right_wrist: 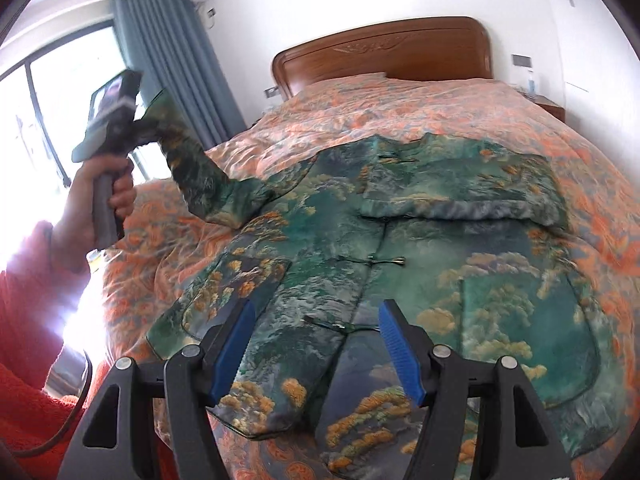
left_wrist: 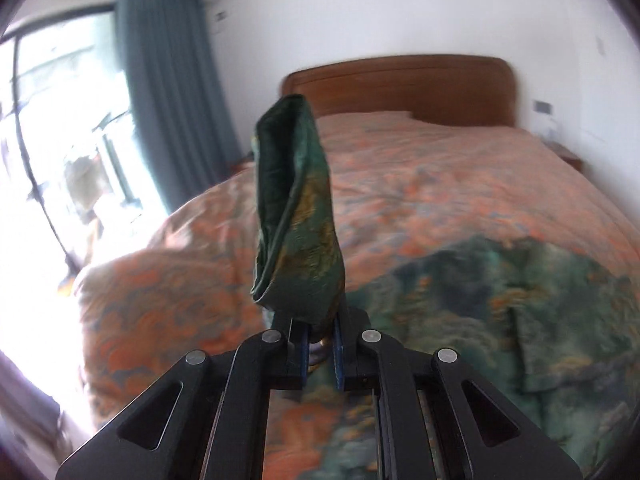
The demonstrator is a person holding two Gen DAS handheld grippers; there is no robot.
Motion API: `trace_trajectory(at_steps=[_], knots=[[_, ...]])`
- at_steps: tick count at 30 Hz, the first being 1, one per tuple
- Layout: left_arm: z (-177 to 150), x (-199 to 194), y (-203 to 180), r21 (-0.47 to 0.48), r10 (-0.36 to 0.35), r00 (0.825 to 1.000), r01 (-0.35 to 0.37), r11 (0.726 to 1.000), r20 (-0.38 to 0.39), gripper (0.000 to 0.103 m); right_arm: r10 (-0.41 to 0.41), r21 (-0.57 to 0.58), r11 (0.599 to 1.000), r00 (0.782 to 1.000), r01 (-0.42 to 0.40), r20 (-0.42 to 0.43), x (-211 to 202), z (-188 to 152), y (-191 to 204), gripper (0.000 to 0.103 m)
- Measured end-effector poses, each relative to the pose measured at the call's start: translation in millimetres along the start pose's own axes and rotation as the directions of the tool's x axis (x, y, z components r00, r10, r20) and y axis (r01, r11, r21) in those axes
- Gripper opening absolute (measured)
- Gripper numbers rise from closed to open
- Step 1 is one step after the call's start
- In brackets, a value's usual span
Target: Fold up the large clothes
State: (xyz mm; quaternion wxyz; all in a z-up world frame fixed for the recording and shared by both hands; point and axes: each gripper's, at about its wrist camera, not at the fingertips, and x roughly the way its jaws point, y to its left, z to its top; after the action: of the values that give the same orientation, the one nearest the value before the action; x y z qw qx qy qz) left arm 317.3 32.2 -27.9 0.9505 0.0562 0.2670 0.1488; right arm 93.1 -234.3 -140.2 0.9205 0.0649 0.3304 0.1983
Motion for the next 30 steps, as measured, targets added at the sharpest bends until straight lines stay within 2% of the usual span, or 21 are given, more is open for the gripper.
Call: trace_trajectory(at_steps=[4, 9, 12, 13, 14, 16, 17, 20, 22, 26, 27, 30], knots=[[-10.4, 2.9, -75.0, 0.132, -0.072, 0.997, 0.074, 0.989, -0.017, 0.008, -0.048, 0.039, 0.998, 0.999, 0.047, 0.025, -16.9, -5.3, -19.8, 0.066], [-59.0, 22.5, -159.1, 0.279, -0.109, 0.988, 0.136, 0.951, -0.110, 0.010, -0.117, 0.099, 0.989, 0.992, 0.113, 0.040, -38.3, -16.5, -48.3, 0.066], [-91.6, 31.8, -191.0, 0.364, -0.112, 0.980, 0.165, 0.917, -0.164, 0.021, -0.156, 0.136, 0.979, 0.987, 0.149, 0.040, -48.2, -23.7, -64.7, 0.066], [-101.5, 36.2, -198.2, 0.379, -0.118, 0.974, 0.184, 0.907, -0.192, 0.033, -0.164, 0.144, 0.977, 0.986, 0.157, 0.037, -50.2, -25.0, -69.8, 0.066], [-108.2, 35.7, -199.9, 0.383, -0.116, 0.972, 0.189, 0.904, -0.204, 0.052, -0.174, 0.154, 0.974, 0.984, 0.168, 0.031, -50.9, -26.4, -73.9, 0.066], [-119.3, 35.8, -198.0, 0.385, -0.098, 0.972, 0.176, 0.906, -0.212, 0.073, -0.184, 0.171, 0.969, 0.983, 0.177, 0.025, -51.9, -26.9, -81.7, 0.066], [-120.2, 36.7, -199.9, 0.386, -0.096, 0.973, 0.174, 0.906, -0.211, 0.076, -0.187, 0.178, 0.967, 0.982, 0.180, 0.023, -52.0, -25.6, -85.0, 0.066], [-124.4, 25.4, -175.9, 0.366, -0.136, 0.961, 0.220, 0.904, -0.241, 0.078, -0.172, 0.195, 0.967, 0.985, 0.167, 0.013, -45.9, -14.6, -92.1, 0.066], [-129.1, 19.2, -152.9, 0.337, -0.166, 0.952, 0.250, 0.908, -0.258, 0.081, -0.131, 0.218, 0.968, 0.991, 0.128, -0.001, -35.6, -1.5, -98.4, 0.066], [-137.9, 12.9, -97.9, 0.289, -0.168, 0.951, 0.242, 0.926, -0.259, 0.085, 0.036, 0.314, 0.949, 0.998, -0.019, -0.047, 12.8, 41.5, -112.4, 0.066], [-140.1, 12.8, -87.5, 0.282, -0.158, 0.953, 0.231, 0.931, -0.260, 0.085, 0.092, 0.349, 0.935, 0.994, -0.066, -0.060, 32.3, 53.3, -115.7, 0.066], [-148.3, 12.2, -55.7, 0.251, -0.127, 0.956, 0.196, 0.948, -0.265, 0.085, 0.202, 0.417, 0.899, 0.971, -0.133, -0.125, 98.2, 83.5, -114.7, 0.066]])
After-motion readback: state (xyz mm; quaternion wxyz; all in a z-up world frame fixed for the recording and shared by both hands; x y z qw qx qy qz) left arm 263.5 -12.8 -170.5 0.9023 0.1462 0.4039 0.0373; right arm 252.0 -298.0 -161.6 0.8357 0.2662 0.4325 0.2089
